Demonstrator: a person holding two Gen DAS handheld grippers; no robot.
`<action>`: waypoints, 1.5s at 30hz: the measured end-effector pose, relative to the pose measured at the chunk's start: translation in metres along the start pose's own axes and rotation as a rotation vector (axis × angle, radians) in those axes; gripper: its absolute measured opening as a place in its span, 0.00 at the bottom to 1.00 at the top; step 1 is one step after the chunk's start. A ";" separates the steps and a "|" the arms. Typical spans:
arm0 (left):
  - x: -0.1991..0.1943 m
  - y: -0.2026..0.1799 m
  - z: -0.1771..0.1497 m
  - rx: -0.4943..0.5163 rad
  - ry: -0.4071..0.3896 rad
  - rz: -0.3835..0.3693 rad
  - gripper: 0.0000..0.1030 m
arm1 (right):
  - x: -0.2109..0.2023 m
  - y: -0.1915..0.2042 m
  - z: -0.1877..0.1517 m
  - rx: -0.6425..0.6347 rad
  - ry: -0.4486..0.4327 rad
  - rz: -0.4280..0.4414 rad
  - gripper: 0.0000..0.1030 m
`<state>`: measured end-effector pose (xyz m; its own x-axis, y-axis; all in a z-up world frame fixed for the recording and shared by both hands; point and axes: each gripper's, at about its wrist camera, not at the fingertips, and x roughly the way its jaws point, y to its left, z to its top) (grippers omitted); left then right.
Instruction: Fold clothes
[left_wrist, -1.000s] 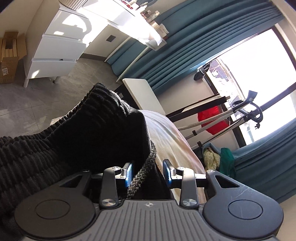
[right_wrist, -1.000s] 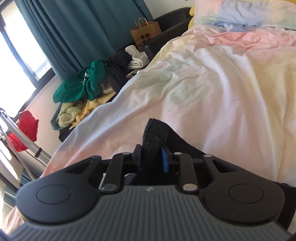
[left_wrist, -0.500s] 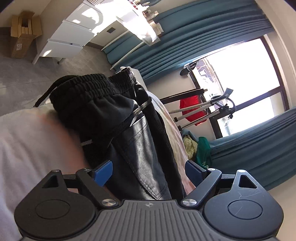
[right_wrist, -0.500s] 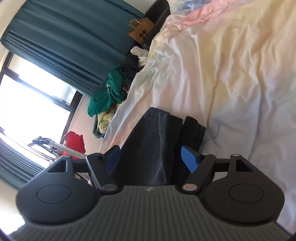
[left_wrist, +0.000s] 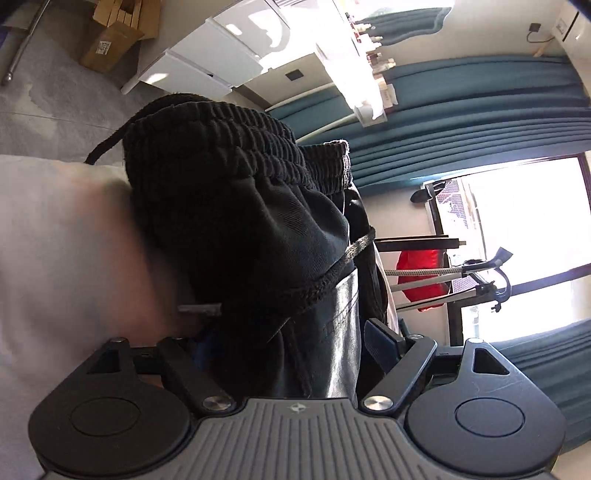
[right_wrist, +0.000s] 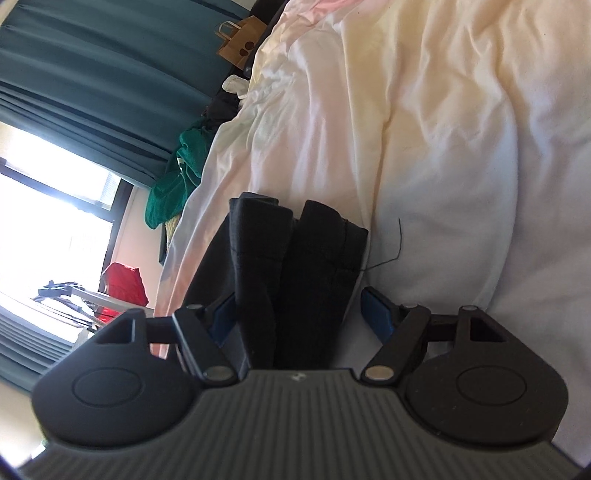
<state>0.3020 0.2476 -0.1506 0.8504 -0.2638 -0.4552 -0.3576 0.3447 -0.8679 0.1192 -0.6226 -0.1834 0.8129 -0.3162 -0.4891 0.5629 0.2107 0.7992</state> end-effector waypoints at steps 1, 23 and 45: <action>0.004 -0.003 0.001 -0.004 -0.001 0.023 0.77 | 0.002 0.002 0.000 -0.014 -0.021 -0.007 0.59; -0.133 -0.066 0.029 0.103 -0.020 0.043 0.14 | -0.131 -0.014 -0.014 0.086 -0.103 -0.052 0.13; -0.288 0.029 -0.010 0.287 0.020 0.039 0.52 | -0.155 -0.089 -0.021 0.196 0.104 -0.046 0.13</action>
